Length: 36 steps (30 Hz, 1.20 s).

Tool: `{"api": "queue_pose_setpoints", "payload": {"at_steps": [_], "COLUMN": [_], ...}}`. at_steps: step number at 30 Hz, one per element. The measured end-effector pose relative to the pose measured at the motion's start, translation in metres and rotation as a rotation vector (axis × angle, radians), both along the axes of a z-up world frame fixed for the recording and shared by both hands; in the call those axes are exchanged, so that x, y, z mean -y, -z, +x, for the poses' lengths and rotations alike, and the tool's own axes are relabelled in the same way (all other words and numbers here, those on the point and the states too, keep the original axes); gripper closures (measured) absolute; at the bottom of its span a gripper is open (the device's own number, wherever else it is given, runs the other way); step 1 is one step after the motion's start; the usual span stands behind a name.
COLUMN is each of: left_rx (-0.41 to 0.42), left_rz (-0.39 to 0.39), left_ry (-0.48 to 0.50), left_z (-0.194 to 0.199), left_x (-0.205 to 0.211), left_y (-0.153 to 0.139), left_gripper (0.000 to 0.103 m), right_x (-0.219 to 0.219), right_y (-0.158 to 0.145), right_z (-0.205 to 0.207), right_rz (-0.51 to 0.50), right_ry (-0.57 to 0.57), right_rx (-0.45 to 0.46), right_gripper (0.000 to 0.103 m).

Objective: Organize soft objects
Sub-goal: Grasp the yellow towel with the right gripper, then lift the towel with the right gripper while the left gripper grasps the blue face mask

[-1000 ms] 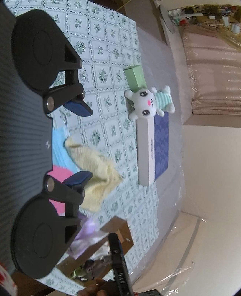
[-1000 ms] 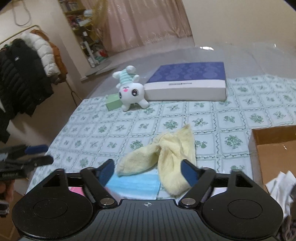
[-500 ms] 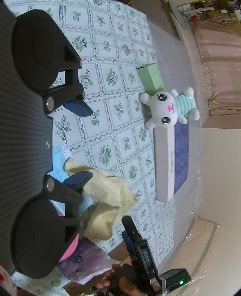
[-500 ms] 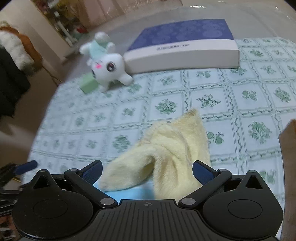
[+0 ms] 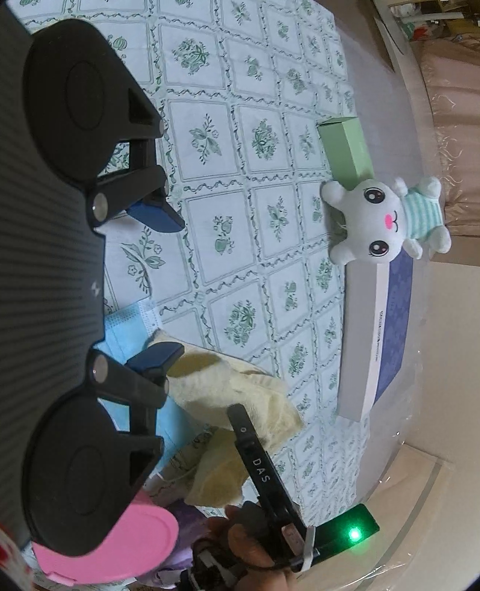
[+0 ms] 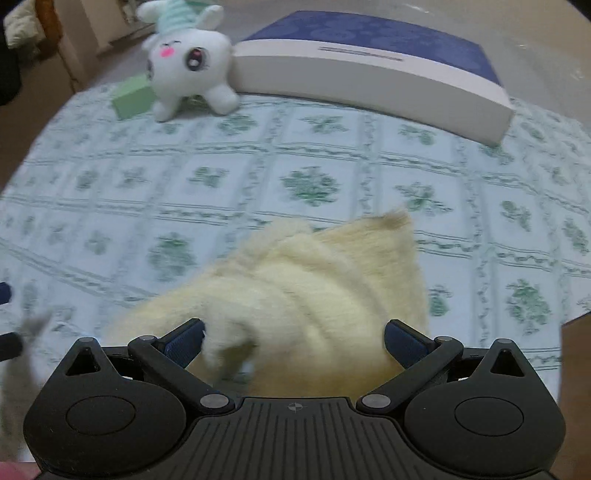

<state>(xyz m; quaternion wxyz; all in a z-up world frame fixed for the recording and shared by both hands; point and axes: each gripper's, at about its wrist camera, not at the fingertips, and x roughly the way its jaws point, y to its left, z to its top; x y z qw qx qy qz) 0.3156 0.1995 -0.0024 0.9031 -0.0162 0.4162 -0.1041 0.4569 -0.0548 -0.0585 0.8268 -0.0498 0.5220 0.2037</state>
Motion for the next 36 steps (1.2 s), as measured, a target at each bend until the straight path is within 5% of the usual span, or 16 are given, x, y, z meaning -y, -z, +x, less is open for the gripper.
{"api": "queue_pose_setpoints", "payload": {"at_steps": [8, 10, 12, 15, 26, 36], "left_rx": [-0.013, -0.015, -0.018, -0.020, -0.024, -0.010], "left_rz": [-0.010, -0.007, -0.007, -0.011, 0.029, 0.115], "left_ry": [0.009, 0.015, 0.015, 0.012, 0.085, 0.321], "left_z": [0.003, 0.003, 0.004, 0.003, 0.006, 0.033], "left_x": [0.000, 0.001, 0.001, 0.001, 0.003, 0.019], "left_y": [0.009, 0.011, 0.012, 0.012, 0.001, -0.001], "left_gripper": [0.041, 0.041, 0.041, 0.041, 0.041, 0.041], "right_x": [0.014, 0.010, 0.004, 0.001, 0.021, 0.049], "right_y": [0.013, 0.010, 0.008, 0.002, -0.052, -0.095], "right_z": [0.007, 0.003, 0.003, 0.001, -0.002, 0.007], "right_rz": [-0.002, -0.027, -0.023, -0.004, 0.078, 0.178], "right_ry": [0.023, 0.004, -0.020, -0.042, 0.020, 0.116], "right_rx": [-0.049, -0.032, -0.021, -0.034, 0.121, 0.221], "right_gripper": [0.005, 0.016, 0.052, 0.084, 0.089, 0.089]}}
